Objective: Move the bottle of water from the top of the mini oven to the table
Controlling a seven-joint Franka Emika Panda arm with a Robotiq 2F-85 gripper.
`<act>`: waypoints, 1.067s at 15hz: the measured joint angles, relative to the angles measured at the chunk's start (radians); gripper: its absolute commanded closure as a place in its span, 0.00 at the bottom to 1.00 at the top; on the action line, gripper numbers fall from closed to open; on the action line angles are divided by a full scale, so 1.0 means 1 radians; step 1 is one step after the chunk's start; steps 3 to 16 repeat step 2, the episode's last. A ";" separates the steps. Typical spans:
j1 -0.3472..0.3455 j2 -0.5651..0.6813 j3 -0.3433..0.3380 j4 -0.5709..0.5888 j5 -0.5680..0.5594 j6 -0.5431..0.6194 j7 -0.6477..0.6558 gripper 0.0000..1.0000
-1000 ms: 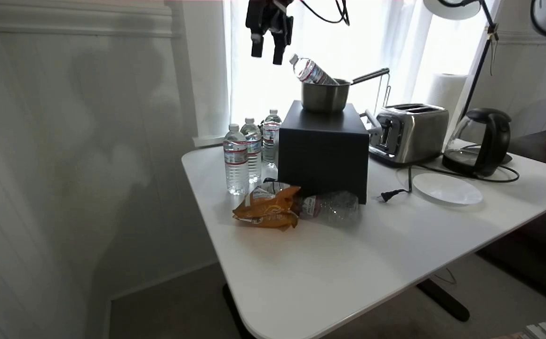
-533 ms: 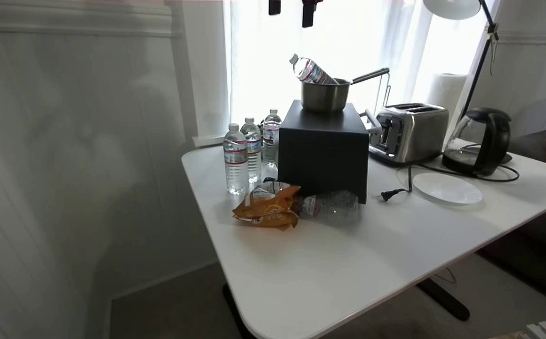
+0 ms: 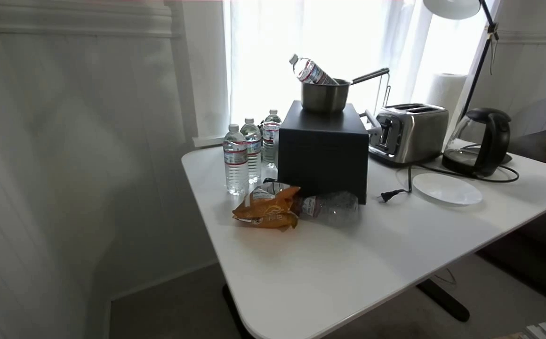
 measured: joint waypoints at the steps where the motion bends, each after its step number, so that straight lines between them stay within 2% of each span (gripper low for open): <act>1: 0.000 -0.009 -0.009 0.000 -0.024 -0.001 -0.041 0.00; 16: 0.000 -0.015 -0.015 0.000 -0.033 -0.002 -0.061 0.00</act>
